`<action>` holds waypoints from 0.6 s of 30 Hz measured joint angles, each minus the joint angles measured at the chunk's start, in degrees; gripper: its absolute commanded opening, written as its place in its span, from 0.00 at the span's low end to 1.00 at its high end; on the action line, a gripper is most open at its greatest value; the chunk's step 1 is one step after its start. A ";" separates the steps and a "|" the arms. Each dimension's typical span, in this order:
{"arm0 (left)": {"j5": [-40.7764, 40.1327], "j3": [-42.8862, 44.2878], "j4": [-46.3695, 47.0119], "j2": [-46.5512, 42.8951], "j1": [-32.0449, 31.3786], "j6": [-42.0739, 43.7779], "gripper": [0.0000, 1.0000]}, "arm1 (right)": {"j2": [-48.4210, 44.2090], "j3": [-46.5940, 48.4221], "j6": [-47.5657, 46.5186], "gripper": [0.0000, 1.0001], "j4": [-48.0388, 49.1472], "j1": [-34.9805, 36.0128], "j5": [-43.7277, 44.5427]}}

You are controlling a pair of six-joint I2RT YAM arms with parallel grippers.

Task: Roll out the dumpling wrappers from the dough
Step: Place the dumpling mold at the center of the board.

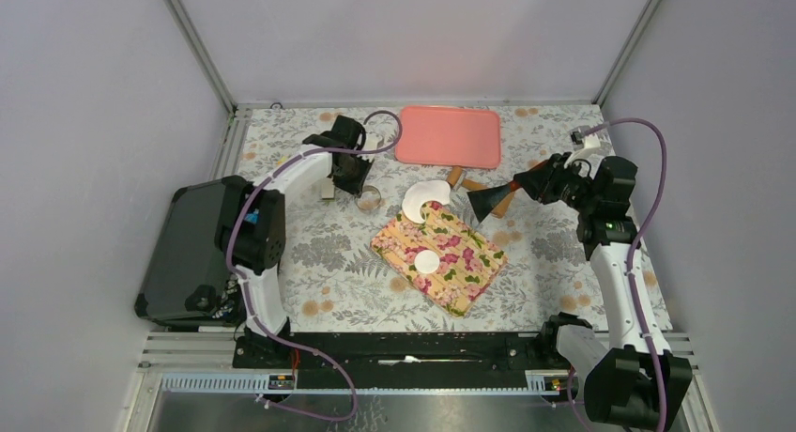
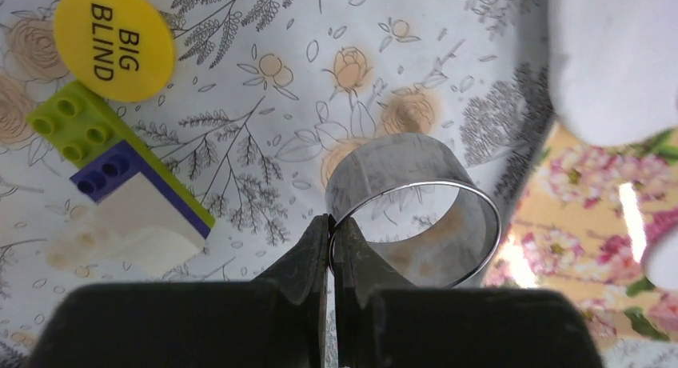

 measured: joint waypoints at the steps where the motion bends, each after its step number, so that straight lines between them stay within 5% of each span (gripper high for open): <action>1: -0.42 0.74 -0.04 1.53 0.02 -0.07 0.00 | 0.00 -0.13 0.07 0.00 0.28 -0.02 -0.48; 9: -1.77 4.33 -0.59 7.67 -0.02 -1.01 0.44 | 4.59 -1.70 3.96 0.00 4.74 -0.02 -6.91; 14: -2.01 4.92 -0.55 7.65 -0.02 -1.18 0.91 | 12.55 -1.68 6.40 0.00 5.84 -0.02 -10.08; 18: -1.68 4.17 -0.52 5.88 -0.02 -0.94 0.99 | 18.08 -0.50 5.25 0.00 4.17 -0.02 -11.82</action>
